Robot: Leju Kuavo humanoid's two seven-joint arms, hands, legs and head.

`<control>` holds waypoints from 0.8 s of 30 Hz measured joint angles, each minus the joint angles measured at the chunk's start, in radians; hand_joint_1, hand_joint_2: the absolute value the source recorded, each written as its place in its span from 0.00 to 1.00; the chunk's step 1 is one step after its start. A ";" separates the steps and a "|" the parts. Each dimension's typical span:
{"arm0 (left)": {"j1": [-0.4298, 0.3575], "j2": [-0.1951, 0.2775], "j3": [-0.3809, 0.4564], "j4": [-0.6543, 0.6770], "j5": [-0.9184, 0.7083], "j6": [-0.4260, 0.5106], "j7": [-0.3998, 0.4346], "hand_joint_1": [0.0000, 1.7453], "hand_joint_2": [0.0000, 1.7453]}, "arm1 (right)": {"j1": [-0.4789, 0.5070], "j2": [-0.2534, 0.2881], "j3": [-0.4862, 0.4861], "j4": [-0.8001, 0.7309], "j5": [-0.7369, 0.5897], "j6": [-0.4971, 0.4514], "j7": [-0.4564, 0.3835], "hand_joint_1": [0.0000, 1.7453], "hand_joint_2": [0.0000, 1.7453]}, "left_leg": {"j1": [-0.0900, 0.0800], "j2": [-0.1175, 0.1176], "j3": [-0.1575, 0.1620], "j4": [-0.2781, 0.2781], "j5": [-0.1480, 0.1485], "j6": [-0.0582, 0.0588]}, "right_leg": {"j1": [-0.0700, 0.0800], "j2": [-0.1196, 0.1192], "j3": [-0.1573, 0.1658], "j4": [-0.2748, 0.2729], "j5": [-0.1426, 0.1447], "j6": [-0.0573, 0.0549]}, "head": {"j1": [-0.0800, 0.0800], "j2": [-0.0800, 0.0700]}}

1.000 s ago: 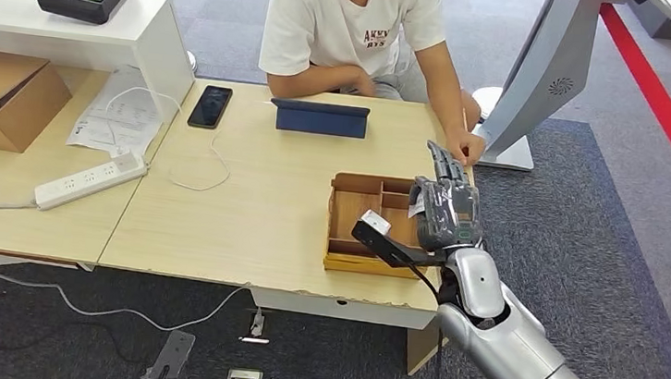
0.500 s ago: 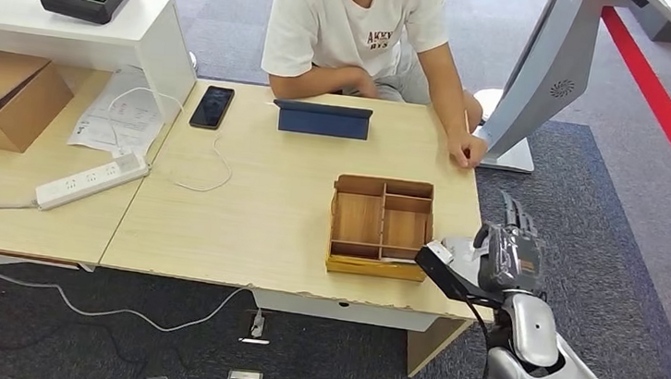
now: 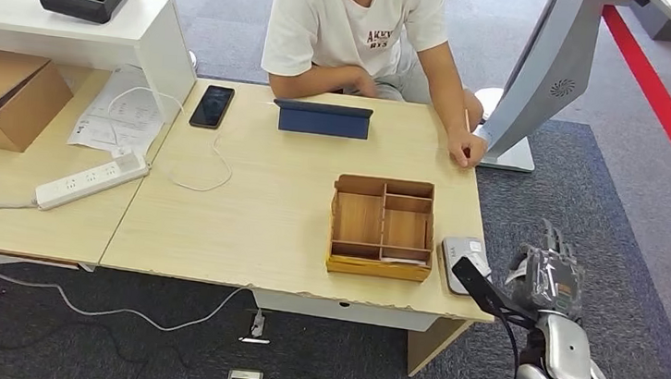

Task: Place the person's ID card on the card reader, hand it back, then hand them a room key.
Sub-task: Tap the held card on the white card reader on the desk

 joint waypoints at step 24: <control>-0.102 0.068 -0.060 0.357 0.124 -0.034 0.070 0.00 0.00 | -0.020 0.067 0.019 0.071 -0.001 0.017 -0.064 1.00 1.00 | 0.000 0.000 0.000 0.000 0.001 0.000 | 0.000 0.000 0.000 0.001 0.000 0.000 | 0.000 0.000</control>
